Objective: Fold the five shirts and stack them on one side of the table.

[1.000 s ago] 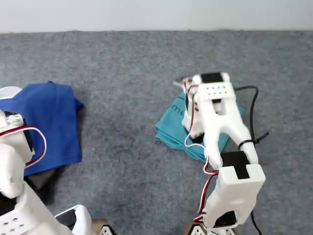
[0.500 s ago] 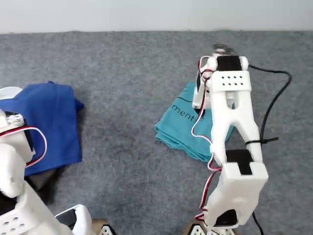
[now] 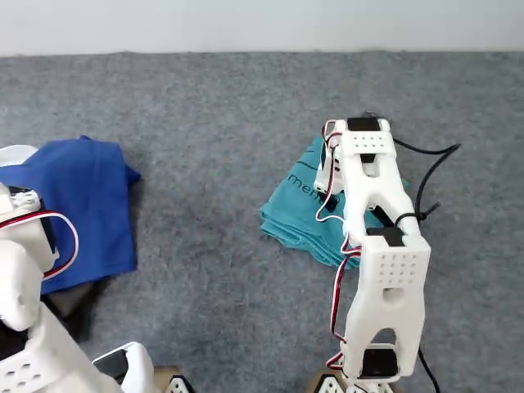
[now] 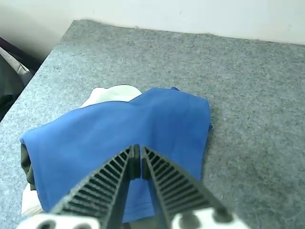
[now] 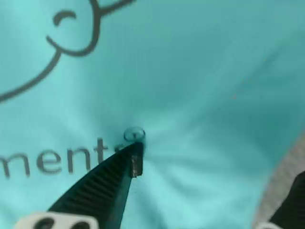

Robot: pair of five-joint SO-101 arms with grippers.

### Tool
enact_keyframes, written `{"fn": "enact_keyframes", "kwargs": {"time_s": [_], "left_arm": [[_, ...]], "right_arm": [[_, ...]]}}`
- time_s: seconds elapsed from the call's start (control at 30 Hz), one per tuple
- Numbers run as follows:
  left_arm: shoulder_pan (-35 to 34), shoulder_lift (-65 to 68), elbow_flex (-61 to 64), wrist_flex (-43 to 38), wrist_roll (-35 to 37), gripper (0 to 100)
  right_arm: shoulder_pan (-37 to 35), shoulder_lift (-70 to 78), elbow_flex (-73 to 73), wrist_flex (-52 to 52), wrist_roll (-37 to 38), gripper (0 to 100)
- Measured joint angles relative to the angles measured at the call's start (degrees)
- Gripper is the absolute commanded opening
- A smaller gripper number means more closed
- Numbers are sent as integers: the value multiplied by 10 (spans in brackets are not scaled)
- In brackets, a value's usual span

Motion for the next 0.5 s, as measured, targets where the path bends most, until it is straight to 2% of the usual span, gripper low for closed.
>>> {"fn": "enact_keyframes", "kwargs": {"time_s": [0.1, 0.27, 0.33, 0.5], "left_arm": [[0, 0, 0, 0, -22, 14], [0, 0, 0, 0, -29, 14], [0, 0, 0, 0, -33, 14], [0, 0, 0, 0, -33, 14]], "right_arm": [[1, 19, -9, -16, 0, 312], [1, 31, -19, -16, 0, 0], [4, 31, -19, -16, 4, 41], [30, 31, -27, -2, 52, 10]]}}
